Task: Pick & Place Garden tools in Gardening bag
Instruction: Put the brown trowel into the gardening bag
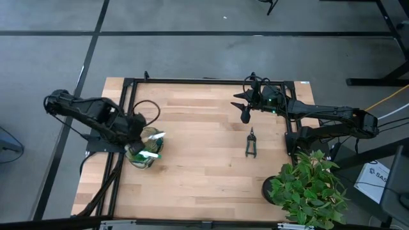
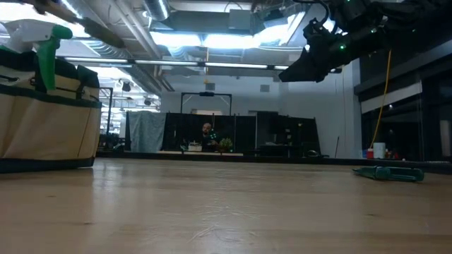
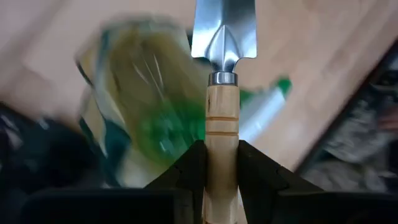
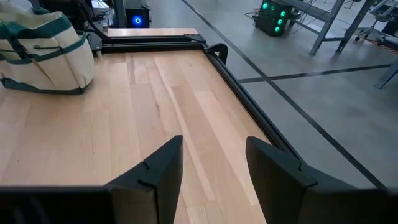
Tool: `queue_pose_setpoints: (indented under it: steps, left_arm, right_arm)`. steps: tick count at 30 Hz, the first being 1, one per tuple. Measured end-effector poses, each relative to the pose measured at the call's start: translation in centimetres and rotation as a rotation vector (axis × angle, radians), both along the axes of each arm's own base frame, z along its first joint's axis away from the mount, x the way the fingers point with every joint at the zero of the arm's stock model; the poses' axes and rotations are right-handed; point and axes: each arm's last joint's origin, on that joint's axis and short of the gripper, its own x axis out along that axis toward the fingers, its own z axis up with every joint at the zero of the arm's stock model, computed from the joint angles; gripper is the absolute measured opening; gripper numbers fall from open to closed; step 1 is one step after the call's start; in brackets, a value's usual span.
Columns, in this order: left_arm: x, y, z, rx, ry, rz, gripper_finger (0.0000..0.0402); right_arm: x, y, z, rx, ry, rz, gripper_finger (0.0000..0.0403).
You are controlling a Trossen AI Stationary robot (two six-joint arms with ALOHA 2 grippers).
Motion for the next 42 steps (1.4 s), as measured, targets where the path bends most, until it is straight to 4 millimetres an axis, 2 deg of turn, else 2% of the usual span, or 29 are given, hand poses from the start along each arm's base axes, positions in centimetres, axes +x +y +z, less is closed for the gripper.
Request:
queue_pose_setpoints:
  steps: [11,17,29,42]
  left_arm:
    - [-2.2,-1.9,0.1,-0.235,0.192,0.118,0.0067]
    - [-2.9,-2.4,0.7,-0.280,0.211,0.173,0.0067]
    - [-3.6,-2.8,1.2,-0.292,0.240,0.206,0.0067]
    - [-3.4,-2.5,1.2,-0.207,0.162,0.202,0.0068]
  right_arm:
    - [0.0,0.0,0.0,0.000,0.000,0.000,0.0179]
    - [0.0,0.0,0.0,0.000,0.000,0.000,0.0179]
    - [0.0,0.0,0.0,0.000,0.000,0.000,0.0179]
    - [0.0,0.0,0.0,0.000,0.000,0.000,0.0179]
